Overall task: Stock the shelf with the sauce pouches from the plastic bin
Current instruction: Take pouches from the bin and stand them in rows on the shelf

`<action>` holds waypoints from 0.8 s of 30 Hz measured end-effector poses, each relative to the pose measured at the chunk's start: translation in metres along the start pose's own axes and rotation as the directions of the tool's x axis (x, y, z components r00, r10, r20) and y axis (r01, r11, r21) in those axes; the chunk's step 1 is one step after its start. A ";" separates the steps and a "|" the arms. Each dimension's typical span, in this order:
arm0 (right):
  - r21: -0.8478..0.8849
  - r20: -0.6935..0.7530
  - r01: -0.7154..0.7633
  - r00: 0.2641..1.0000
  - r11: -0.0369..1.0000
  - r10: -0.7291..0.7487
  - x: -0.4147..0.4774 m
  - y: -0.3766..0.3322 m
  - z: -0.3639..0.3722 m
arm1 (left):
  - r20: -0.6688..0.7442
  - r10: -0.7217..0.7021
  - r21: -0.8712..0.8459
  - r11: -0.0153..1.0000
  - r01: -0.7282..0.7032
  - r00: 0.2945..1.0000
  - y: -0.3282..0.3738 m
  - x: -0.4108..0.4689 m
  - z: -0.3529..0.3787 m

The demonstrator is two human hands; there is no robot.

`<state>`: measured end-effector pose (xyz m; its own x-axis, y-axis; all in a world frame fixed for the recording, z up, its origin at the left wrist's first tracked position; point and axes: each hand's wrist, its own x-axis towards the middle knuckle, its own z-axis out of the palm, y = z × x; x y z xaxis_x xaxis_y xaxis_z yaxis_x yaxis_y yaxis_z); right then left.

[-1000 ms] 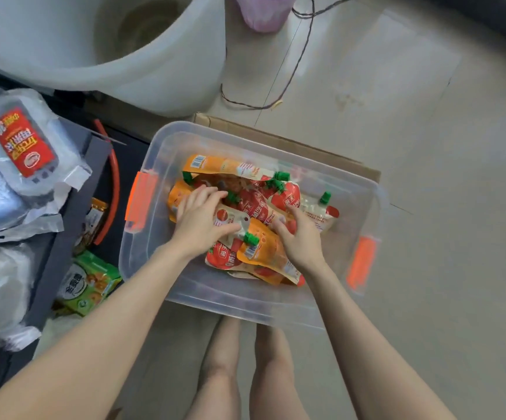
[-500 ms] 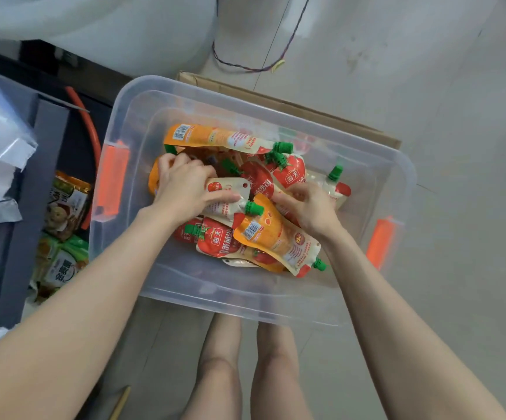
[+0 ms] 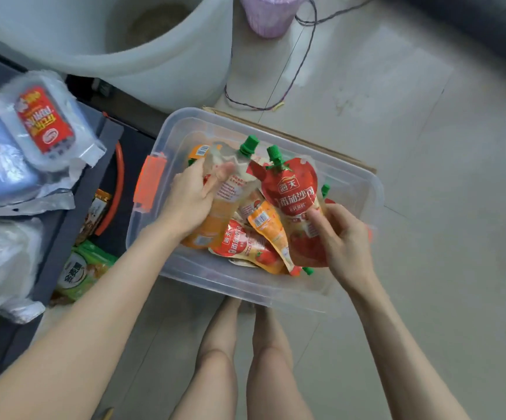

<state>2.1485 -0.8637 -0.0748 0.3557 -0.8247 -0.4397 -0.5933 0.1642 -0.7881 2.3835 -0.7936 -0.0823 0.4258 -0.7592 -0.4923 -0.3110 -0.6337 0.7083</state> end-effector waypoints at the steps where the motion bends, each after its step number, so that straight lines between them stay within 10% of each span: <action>1: 0.045 -0.003 -0.015 1.000 0.999 0.015 -0.009 -0.008 -0.001 | -0.014 -0.053 -0.145 0.988 0.050 0.999 0.008 -0.011 -0.004; 7: 0.290 0.127 -0.137 0.986 0.947 0.103 -0.074 -0.063 -0.004 | 0.247 -0.284 -0.690 0.620 0.374 0.927 0.042 -0.104 -0.029; 24: 0.215 0.670 0.019 0.725 0.976 -0.162 -0.253 -0.194 0.008 | -0.041 -0.405 -0.998 0.052 -0.022 0.914 0.062 -0.405 -0.057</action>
<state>2.1797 -0.6824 0.1860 0.8374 -0.2619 -0.4797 -0.4172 0.2608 -0.8706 2.2403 -0.5173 0.1895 0.5496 -0.4310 -0.7157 0.8229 0.1316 0.5527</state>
